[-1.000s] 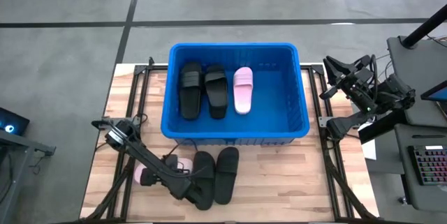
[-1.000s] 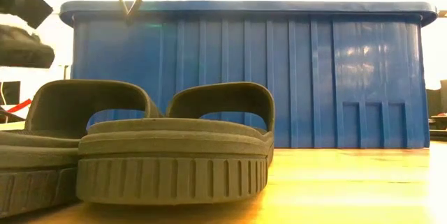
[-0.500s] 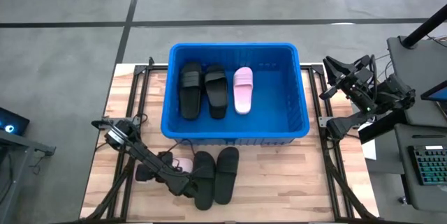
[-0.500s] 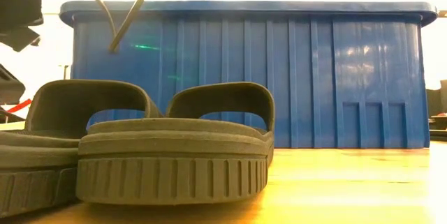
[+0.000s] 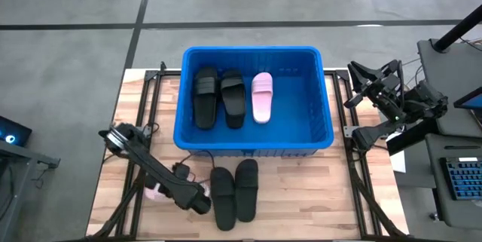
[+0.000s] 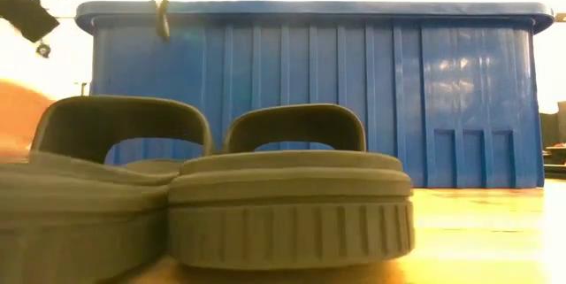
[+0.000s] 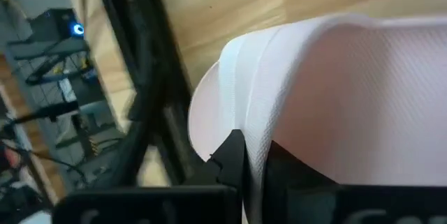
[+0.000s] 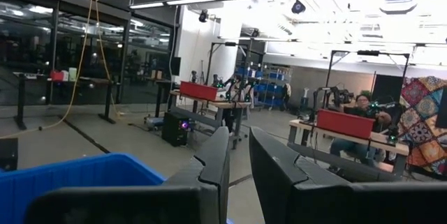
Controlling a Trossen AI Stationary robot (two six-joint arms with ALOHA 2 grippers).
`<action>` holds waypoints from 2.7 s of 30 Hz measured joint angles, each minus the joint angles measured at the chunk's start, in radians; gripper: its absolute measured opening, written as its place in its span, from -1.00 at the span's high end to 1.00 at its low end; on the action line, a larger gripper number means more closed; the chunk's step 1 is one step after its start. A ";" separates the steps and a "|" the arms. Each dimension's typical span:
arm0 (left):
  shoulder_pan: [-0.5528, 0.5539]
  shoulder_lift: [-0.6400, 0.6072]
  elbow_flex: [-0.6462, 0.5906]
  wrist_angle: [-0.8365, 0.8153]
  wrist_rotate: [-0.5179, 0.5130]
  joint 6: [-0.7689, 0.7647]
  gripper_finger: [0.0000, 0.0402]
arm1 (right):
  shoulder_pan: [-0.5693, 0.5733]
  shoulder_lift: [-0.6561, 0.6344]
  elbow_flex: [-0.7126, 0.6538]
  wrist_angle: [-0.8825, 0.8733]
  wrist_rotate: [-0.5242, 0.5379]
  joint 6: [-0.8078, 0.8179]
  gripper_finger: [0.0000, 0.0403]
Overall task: Pick and place slides into bin
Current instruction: Put the pink slide into the blue organizer bin
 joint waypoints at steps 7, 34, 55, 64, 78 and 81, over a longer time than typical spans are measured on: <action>-0.002 -0.255 0.003 -0.010 -0.030 0.041 1.00 | 0.000 0.000 0.000 -0.003 0.000 0.000 0.77; 0.546 -0.434 0.108 1.748 -1.155 2.194 1.00 | 0.000 0.000 0.000 -0.007 0.003 0.010 0.76; 0.810 0.038 0.328 1.339 -1.084 2.240 1.00 | 0.000 0.000 0.000 -0.007 0.089 0.091 0.76; 0.860 0.153 0.326 1.342 -1.131 2.241 1.00 | 0.000 0.000 0.000 -0.007 0.124 0.114 0.76; 0.944 0.186 0.281 1.334 -1.043 2.247 1.00 | 0.000 0.003 0.000 -0.007 0.122 0.113 0.76; 0.955 0.186 0.281 1.334 -1.012 2.246 0.99 | 0.000 0.003 0.000 -0.007 0.122 0.113 0.76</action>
